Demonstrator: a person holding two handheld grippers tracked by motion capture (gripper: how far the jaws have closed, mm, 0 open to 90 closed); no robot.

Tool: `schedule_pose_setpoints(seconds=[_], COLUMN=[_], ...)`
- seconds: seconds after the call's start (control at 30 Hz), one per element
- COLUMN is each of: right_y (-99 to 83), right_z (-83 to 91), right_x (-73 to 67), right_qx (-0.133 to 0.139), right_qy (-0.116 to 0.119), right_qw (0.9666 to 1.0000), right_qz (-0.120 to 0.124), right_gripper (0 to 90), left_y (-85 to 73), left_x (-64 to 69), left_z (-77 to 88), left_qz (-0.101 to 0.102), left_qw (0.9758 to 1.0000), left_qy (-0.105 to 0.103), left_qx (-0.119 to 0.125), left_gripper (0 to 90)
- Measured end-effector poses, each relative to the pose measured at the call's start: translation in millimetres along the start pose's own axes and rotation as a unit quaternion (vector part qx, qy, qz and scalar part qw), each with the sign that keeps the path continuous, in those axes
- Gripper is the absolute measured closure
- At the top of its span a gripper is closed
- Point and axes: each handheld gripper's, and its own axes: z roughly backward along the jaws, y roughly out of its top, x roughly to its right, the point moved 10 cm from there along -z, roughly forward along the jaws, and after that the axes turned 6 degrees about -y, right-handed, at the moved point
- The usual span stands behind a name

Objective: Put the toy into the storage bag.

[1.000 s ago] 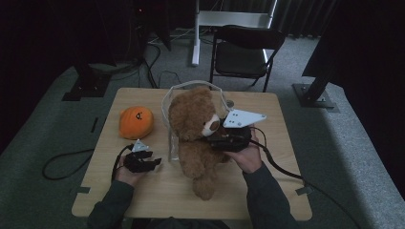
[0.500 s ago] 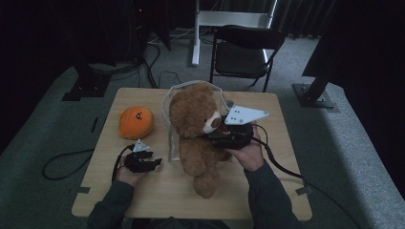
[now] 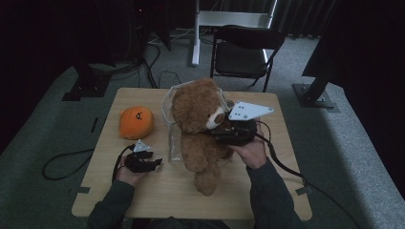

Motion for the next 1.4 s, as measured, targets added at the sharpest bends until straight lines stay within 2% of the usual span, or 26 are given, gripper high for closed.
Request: schedule_pose_setpoints(seconds=[0.5,1.0,1.4], right_y=[15.5,37.4,51.0], right_z=[3.8,7.4,14.0], right_x=[14.3,12.0,17.5], right_qx=[0.012,0.017,0.025], right_qy=[0.000,-0.004,-0.013], right_qw=[0.9998,0.9998,0.9996], right_qz=[-0.016,-0.006,0.001], right_gripper=[46.2,46.2,46.3], left_y=[-0.1,-0.2,-0.2], left_x=[0.0,0.0,0.1], left_z=[0.0,0.4,0.0], left_qz=[0.000,0.000,0.000], left_qw=[1.0000,1.0000,1.0000], left_qy=[0.000,0.000,0.000], left_qx=[0.000,-0.001,-0.001], left_gripper=[45.5,45.5,45.4])
